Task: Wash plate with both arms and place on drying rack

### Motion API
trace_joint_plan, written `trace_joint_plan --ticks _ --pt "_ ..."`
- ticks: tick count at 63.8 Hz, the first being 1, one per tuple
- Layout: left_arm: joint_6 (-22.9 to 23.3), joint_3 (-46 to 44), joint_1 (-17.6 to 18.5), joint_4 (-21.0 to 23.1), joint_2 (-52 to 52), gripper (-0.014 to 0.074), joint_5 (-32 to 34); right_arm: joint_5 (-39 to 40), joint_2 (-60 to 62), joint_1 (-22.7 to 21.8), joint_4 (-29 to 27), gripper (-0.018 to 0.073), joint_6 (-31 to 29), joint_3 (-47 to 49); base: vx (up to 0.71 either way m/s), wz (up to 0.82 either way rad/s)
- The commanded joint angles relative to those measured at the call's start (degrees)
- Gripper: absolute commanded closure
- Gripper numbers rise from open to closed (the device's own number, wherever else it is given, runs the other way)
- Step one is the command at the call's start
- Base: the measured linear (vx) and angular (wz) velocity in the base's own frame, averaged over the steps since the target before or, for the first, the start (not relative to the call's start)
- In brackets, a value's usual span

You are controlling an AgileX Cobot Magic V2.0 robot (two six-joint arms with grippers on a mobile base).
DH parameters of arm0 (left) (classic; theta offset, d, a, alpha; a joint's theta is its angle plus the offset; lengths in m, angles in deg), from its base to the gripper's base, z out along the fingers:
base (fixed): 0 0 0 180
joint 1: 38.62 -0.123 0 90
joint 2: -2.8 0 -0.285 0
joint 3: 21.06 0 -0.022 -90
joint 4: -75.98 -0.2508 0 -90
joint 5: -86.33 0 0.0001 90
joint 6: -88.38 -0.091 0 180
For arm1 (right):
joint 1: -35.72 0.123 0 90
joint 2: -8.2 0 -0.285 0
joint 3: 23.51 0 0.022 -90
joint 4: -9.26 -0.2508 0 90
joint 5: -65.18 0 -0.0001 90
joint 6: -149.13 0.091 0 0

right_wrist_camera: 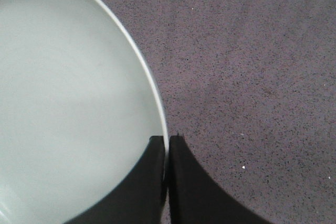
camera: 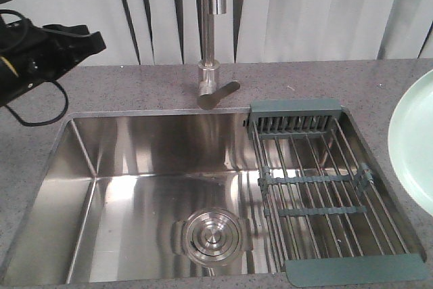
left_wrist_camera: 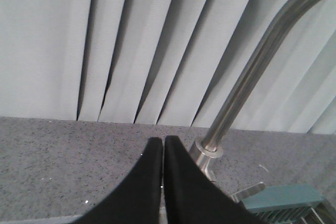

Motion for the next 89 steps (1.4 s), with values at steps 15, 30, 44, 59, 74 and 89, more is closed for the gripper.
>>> trace_joint_plan --ticks 15,30,44,59,74,89 --pt "0.3 -8.9 2.0 -6.9 7.2 0.0600 5.6 4.5 -0.1 -0.2 -0.5 0.0563 -0.8 1.5 0.00 0.00" --pt "4.8 -17.5 2.2 -12.5 13.4 0.0600 5.3 4.7 -0.1 -0.2 -1.0 0.0563 -0.8 1.5 0.00 0.00" --pt "17.9 -19.7 2.9 -14.2 17.0 0.0602 6.0 4.7 -0.1 -0.2 -1.0 0.0563 -0.8 1.5 0.00 0.00" --pt "36.4 -17.7 4.1 -37.9 17.4 0.0602 20.8 4.7 -0.1 -0.2 -1.0 0.0563 -1.0 1.5 0.00 0.00" --pt "36.6 -17.7 4.1 -57.7 17.8 0.0602 25.4 4.7 -0.1 -0.2 -1.0 0.0563 -1.0 1.5 0.00 0.00" --pt "36.1 -17.7 4.1 -58.6 18.0 0.0559 24.5 4.7 -0.1 -0.2 -1.5 0.0563 -0.9 1.5 0.00 0.00"
